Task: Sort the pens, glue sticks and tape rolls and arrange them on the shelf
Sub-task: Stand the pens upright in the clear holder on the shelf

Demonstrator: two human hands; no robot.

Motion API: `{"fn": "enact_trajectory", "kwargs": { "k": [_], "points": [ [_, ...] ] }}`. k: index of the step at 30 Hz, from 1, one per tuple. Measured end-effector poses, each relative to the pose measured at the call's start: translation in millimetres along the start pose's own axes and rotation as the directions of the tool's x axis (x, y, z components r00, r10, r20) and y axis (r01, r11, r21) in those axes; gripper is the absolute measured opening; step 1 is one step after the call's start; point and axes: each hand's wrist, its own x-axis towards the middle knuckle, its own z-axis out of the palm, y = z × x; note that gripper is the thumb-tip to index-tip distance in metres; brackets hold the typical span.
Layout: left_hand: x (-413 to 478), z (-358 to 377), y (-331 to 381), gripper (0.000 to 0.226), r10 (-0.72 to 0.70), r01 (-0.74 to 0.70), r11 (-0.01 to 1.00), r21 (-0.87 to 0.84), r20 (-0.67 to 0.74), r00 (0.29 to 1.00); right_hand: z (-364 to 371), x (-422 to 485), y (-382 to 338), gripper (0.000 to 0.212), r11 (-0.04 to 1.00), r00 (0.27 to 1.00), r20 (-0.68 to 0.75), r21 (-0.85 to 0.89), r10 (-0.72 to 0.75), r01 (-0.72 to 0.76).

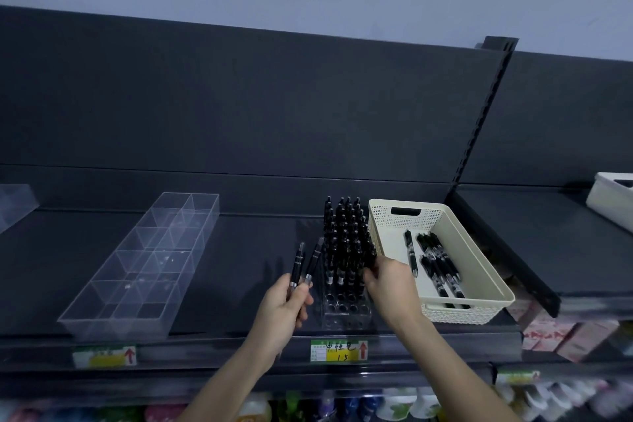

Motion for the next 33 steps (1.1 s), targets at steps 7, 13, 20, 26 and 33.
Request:
{"fn": "enact_trajectory", "kwargs": {
  "k": [7,13,20,26,33],
  "points": [
    [-0.2,0.8,-0.5,0.016,0.038,-0.038,0.999,-0.001,0.034,0.999,-13.0,-16.5,-7.2,0.019,0.994,0.997,-0.083,0.112,-0.003,0.012],
    [1.2,8.4,2.8,0.017,0.050,-0.041,0.996,-0.081,0.108,0.993,-17.2,-27.8,-32.7,0.023,0.816,0.978,0.188,0.577,-0.096,-0.031],
    [-0.7,5.7,2.6,0.016,0.026,-0.024,1.000,-0.013,0.152,0.988,-13.6,-31.3,-38.9,0.029,0.659,0.957,0.279,0.735,-0.080,-0.159],
    [1.3,-13.5,-7.2,0.022,-0.014,0.009,0.996,0.094,0.052,0.999,-11.9,-19.9,-29.8,0.025,0.781,0.994,-0.057,0.623,0.089,-0.034],
    [2.0,-14.5,-9.1,0.017,-0.109,0.111,0.992,-0.053,0.041,0.993,0.4,-18.9,-40.5,0.017,0.950,0.991,-0.117,0.299,-0.058,0.091]
  ]
}}
